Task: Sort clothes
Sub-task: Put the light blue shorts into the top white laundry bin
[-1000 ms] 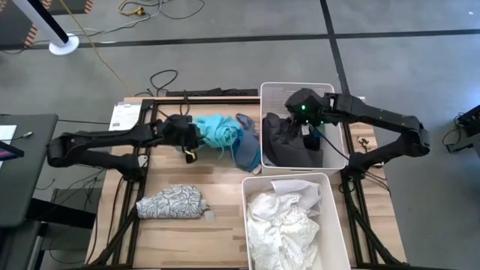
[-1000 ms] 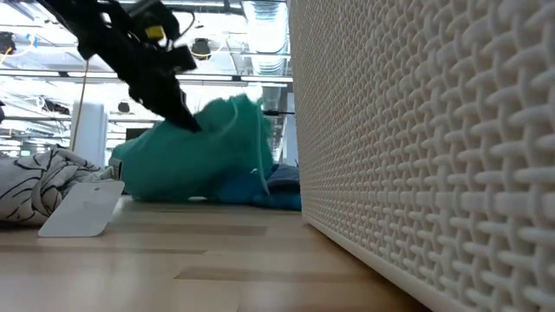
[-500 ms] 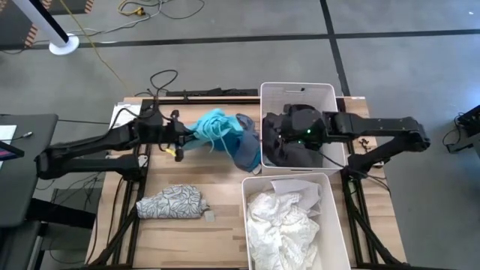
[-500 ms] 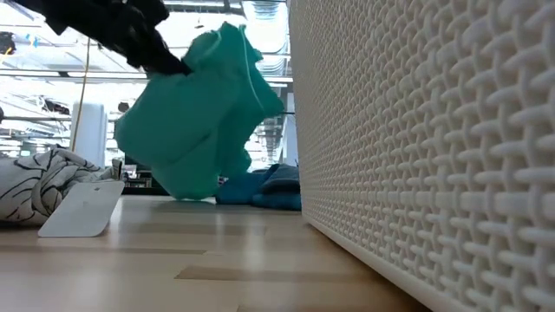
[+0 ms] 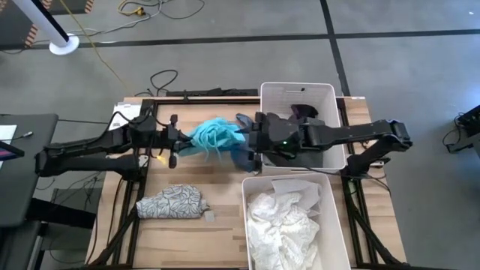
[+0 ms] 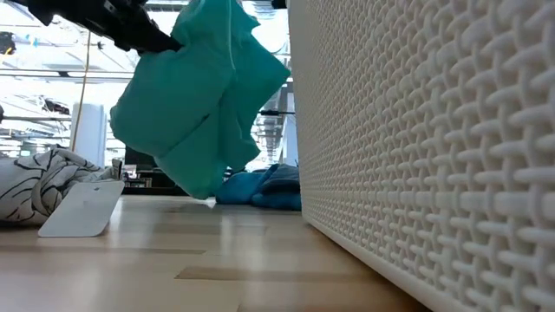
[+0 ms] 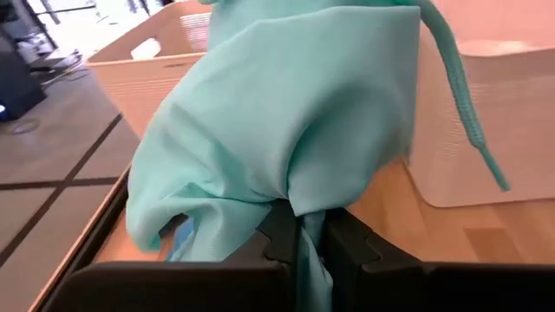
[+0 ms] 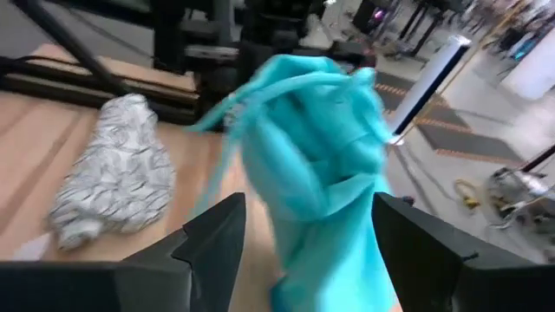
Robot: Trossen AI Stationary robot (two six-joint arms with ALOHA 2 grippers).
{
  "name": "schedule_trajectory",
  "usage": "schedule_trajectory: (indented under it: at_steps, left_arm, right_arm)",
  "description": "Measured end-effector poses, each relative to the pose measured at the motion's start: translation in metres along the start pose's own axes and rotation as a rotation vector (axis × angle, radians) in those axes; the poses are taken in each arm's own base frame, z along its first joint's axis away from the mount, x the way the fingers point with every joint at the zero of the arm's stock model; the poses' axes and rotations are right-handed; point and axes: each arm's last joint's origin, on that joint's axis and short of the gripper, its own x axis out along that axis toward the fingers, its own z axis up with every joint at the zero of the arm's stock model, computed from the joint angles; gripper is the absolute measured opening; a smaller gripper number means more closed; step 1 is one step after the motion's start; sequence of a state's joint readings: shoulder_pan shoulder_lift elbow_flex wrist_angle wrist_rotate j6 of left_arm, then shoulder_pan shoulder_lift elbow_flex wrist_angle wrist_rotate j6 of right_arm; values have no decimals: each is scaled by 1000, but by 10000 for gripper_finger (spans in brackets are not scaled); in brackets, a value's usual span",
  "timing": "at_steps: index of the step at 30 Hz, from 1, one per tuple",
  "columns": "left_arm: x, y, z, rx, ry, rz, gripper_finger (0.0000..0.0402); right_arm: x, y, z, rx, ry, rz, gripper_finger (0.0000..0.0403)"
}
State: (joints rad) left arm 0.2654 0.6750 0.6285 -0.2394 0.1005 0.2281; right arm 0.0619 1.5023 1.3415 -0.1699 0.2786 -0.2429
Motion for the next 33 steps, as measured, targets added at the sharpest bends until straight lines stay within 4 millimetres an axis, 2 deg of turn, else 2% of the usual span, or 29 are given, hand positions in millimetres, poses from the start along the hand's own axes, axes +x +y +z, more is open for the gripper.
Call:
schedule_trajectory:
  at_steps: [4, 9, 15, 27, 33]
  left_arm:
    - [0, -6, 0, 14, 11, -10, 16]
    - [0, -9, 0, 33, 20, -13, 16]
    - [0, -11, 0, 40, 26, 1, 16]
    - [0, -23, 2, 76, 11, -73, 16]
    - [-1, -29, 3, 100, 1, -115, 16]
  right_arm:
    - [12, -4, 2, -9, -7, -28, 292]
    - [27, -3, 10, 22, -8, -28, 350]
    - [56, 6, 12, 50, 42, 91, 397]
    - [105, 16, 12, -14, 93, 114, 391]
    - [124, 21, 0, -34, 196, 135, 348]
